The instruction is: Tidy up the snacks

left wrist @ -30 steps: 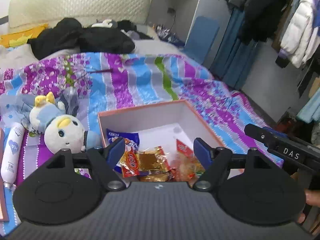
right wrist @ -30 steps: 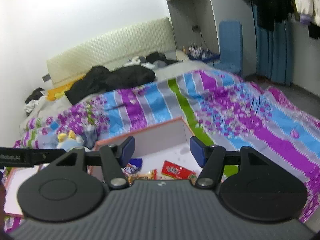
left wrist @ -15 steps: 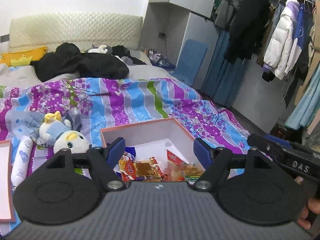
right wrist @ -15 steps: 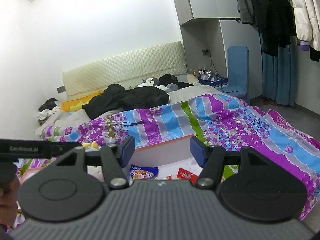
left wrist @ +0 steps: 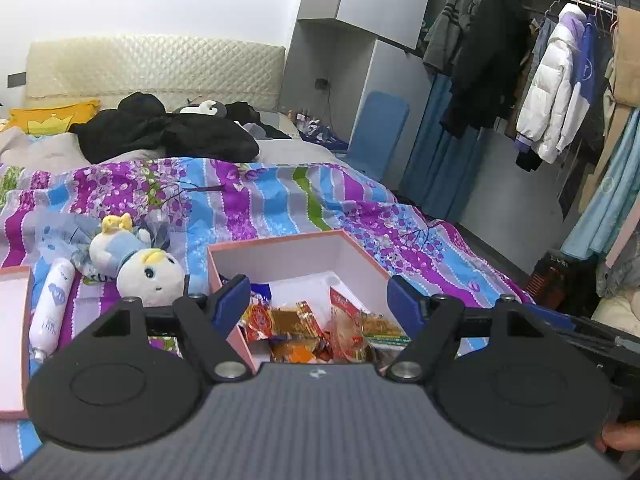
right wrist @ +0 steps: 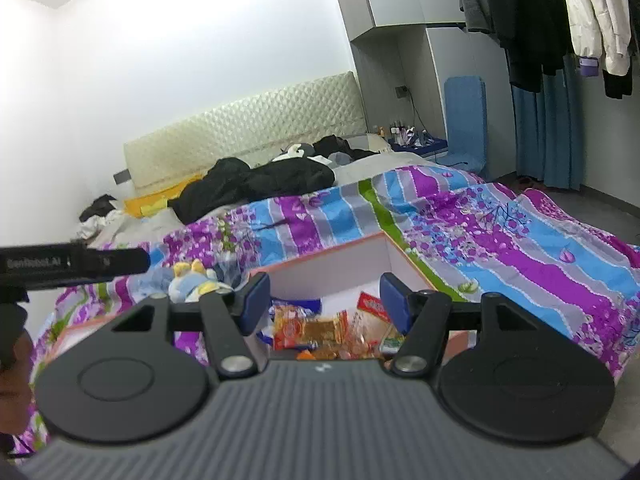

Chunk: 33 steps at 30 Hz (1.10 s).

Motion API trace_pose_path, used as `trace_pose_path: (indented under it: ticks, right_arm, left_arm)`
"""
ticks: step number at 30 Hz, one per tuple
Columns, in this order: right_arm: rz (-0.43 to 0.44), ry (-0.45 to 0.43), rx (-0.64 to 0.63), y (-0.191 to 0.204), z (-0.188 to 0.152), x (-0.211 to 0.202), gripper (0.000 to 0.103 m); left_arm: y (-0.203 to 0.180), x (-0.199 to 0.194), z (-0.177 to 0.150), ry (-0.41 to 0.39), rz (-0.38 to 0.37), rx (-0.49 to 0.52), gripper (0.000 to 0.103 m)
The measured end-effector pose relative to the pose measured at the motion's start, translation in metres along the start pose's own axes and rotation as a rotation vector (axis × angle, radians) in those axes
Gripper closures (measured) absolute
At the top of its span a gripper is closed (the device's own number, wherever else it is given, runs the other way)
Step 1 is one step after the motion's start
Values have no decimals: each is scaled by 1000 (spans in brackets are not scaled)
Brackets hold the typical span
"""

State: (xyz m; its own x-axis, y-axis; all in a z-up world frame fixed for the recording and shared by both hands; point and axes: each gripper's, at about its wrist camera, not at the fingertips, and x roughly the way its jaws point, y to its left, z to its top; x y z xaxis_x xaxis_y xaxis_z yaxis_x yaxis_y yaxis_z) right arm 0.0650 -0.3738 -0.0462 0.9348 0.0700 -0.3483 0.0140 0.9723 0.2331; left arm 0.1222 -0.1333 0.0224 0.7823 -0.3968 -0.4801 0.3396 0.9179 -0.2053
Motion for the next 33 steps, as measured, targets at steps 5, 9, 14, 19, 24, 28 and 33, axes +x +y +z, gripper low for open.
trace_pose_path:
  ticks: [5, 9, 14, 19, 24, 28, 33]
  right_arm:
    - [-31, -26, -42, 8, -18, -15, 40]
    - [-45, -52, -58, 14, -32, -29, 40]
    - [-22, -13, -17, 11, -44, -33, 40]
    - [-15, 16, -3, 13, -54, -33, 40]
    - [-18, 39, -26, 19, -64, -26, 40]
    - [-17, 70, -30, 21, -72, -16, 40]
    - [-19, 87, -24, 23, -77, -10, 40]
  left_arm:
    - [-4, -14, -21, 1, 24, 18, 24]
    - [-5, -27, -40, 1, 40, 26, 24]
    - [-6, -38, -62, 0, 70, 39, 24]
    - [-2, -44, -75, 5, 77, 25, 24]
    - [2, -44, -88, 20, 101, 28, 24]
    - [10, -37, -98, 41, 135, 23, 24]
    - [23, -32, -105, 56, 155, -13, 24]
